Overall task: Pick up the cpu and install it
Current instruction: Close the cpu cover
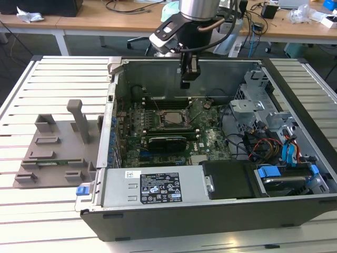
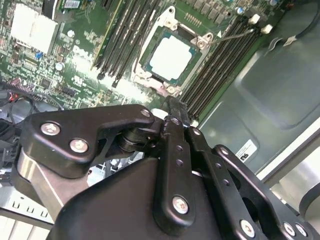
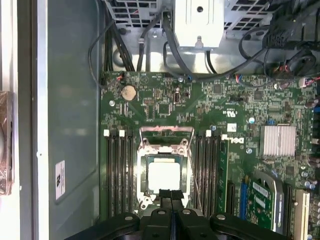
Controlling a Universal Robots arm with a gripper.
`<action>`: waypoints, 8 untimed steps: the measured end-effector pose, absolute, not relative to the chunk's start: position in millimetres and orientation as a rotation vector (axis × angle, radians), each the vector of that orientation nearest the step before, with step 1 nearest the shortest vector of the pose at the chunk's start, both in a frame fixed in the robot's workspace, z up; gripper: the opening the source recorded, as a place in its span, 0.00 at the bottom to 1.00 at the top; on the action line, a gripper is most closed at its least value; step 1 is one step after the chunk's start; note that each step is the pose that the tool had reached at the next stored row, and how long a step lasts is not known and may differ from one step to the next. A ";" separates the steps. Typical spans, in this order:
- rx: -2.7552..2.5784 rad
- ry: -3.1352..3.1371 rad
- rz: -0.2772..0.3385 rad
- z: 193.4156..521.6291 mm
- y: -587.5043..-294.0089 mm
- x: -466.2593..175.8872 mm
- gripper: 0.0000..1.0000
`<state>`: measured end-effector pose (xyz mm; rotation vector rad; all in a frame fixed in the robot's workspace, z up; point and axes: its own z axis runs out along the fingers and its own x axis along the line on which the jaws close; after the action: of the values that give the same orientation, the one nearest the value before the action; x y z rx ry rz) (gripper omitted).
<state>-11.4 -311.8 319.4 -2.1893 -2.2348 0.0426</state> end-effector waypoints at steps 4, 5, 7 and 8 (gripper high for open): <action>-2.189 -2.234 0.044 319.2 -311.7 7.4 0.11; -2.189 -2.234 0.044 319.1 -311.7 11.1 0.11; -2.188 -2.233 0.045 318.8 -311.7 20.2 0.11; -2.188 -2.233 0.046 318.7 -311.7 24.7 0.11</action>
<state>24.7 -311.7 318.7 -2.1878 -2.2335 0.0456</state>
